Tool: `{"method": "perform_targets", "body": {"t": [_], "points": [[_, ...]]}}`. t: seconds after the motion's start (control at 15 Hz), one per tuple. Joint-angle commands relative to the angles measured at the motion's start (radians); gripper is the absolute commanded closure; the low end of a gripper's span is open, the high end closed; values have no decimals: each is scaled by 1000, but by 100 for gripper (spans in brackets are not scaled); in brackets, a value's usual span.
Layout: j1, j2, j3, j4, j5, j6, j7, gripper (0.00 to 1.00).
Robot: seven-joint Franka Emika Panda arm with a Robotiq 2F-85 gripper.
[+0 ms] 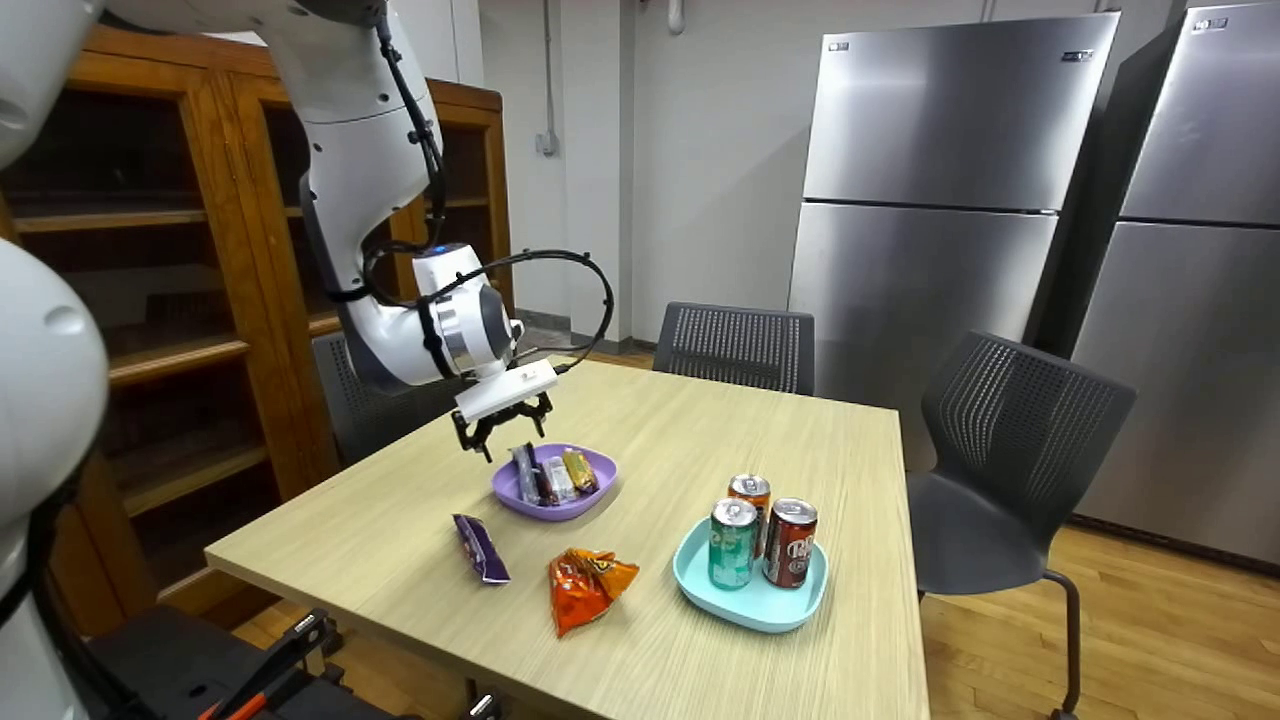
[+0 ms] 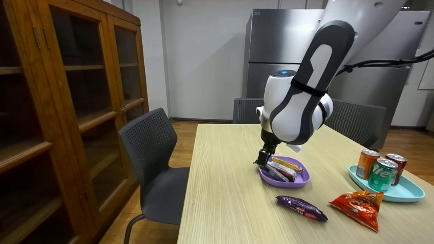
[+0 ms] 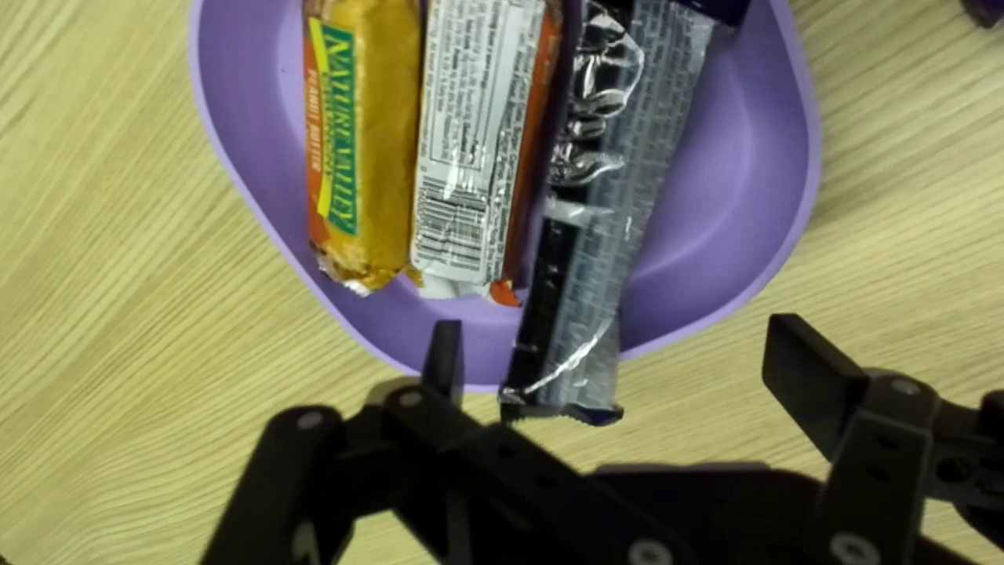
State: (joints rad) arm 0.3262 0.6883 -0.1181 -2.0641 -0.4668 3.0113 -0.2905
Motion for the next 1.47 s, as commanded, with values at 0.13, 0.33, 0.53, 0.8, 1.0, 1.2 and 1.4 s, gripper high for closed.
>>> {"method": "perform_targets", "body": {"t": [0.13,0.33,0.53,0.8,1.0,1.2,1.4], "points": [[-64,-115,83,-108,-36,0,-78,0],[-123,-153,147,-167,-30,-10,-142,0],[-187,-172,206,-219,-26,-17,-212,0],[-238,-186,239,-272,-27,-33,-272,0],[-252,-199,240,-306,-26,-44,-293,0],[-255,-219,236,-337,-22,-65,-305,0],[-255,-237,229,-361,-19,-84,-302,0]]}}
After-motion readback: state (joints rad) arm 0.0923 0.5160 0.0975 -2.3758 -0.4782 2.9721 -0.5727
